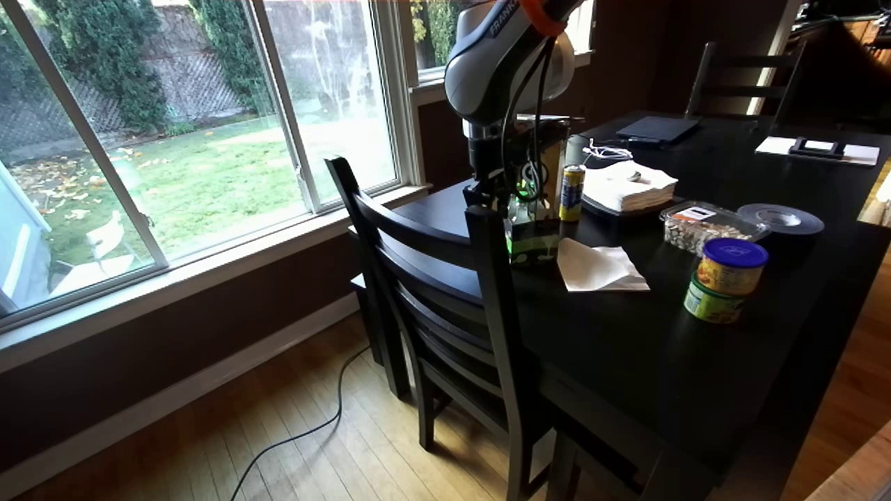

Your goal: Put one bottle on the paper towel

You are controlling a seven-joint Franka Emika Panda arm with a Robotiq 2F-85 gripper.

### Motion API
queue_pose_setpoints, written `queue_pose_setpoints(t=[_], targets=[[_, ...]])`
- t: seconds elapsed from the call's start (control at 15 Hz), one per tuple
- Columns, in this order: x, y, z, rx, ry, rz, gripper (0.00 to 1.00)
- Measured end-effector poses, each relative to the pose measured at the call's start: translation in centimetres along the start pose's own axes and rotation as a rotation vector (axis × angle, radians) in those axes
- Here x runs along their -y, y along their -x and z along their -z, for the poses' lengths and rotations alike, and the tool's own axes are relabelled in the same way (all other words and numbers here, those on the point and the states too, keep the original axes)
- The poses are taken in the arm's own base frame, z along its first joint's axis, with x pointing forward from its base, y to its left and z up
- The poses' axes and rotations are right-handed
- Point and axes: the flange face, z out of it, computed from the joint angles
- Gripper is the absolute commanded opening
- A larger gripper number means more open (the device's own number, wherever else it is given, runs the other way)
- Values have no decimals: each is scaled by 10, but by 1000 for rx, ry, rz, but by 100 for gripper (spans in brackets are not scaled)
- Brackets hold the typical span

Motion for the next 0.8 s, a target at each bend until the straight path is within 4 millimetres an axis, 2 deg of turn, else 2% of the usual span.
queue_pose_setpoints(t=[0.07,0.13,0.33,0.6,0.8], targets=[[0,-1,0,-5,2,8,29],[0,-1,-1,-11,3,16,27],[0,-2,-1,-15,5,36,6],[1,2,1,6,2,35,9],[1,17,20,45,-2,7,9]])
